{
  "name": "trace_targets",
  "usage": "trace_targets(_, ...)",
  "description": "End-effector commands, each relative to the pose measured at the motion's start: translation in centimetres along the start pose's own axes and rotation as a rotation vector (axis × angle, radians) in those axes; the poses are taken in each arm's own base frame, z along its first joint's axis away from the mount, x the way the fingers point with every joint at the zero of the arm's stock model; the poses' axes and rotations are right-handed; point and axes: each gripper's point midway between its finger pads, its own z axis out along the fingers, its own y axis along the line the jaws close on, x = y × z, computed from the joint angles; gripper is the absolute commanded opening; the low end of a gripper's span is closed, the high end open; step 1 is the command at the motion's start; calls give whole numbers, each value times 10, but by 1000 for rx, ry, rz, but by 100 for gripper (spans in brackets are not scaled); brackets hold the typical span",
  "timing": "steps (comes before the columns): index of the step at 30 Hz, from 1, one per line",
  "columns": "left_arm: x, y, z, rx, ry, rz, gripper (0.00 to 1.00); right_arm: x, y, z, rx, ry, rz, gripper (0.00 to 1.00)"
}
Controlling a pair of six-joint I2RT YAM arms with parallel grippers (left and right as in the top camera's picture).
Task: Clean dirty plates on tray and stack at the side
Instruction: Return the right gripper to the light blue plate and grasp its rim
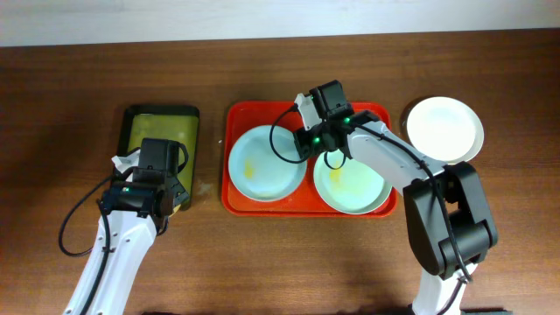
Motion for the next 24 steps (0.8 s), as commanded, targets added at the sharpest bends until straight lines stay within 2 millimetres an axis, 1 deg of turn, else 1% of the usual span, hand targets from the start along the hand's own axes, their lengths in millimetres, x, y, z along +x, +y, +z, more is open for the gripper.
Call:
trace_targets(1,-1,2,-2,0,-7,-11,0,-2,-8,-1,66,-7,1,13)
trace_targets(2,-1,2,-2,0,-7,-11,0,0,-12,2,82,-1,-8,20)
trace_targets(3,-1,2,-2,0,-7,-11,0,0,-12,6,81,-2,-8,32)
trace_targets(4,-1,2,-1,0,-7,-11,0,-4,-14,10,80,-21,-13,41)
trace_targets(5,-1,2,-2,0,-7,-11,0,-11,-14,13,79,-48,-37,42)
trace_targets(6,-1,2,-2,0,-7,-11,0,-12,-15,18,75,-55,-64,42)
trace_targets(7,-1,2,-1,0,-6,-11,0,-8,-17,25,76,-42,-61,42)
trace_targets(8,-1,2,-2,0,-7,-11,0,-3,-19,30,76,-24,-65,41)
trace_targets(10,-1,2,-2,0,-7,-11,0,14,-21,44,62,32,-54,36)
trace_targets(12,-1,2,-2,0,-7,-11,0,24,-20,46,50,73,-43,35)
trace_targets(13,-1,2,-2,0,-7,-11,0,28,-20,46,52,89,-39,32)
trace_targets(14,-1,2,-1,0,-7,-11,0,33,-20,45,52,107,-33,12)
trace_targets(15,-1,2,-1,0,-7,-11,0,37,-21,45,60,125,17,4)
trace_targets(17,-1,2,-1,1,-7,-11,0,48,-22,43,82,161,240,4)
trace_targets(18,0,1,-1,6,-3,-11,0,52,-22,42,91,175,307,4)
trace_targets(19,1,-1,-1,16,3,-12,0,54,-21,42,86,183,327,4)
trace_targets(20,3,-5,-1,40,18,-13,0,58,-19,42,77,199,331,4)
trace_targets(21,9,-19,-2,113,60,-16,0,58,-19,41,79,202,332,4)
trace_targets(22,15,-37,-6,212,106,-19,0,58,-19,41,79,202,332,4)
trace_targets(23,19,-60,-13,343,146,-1,0,58,-19,42,78,199,330,4)
trace_targets(24,17,-84,-22,474,154,24,0,56,-19,42,75,192,307,4)
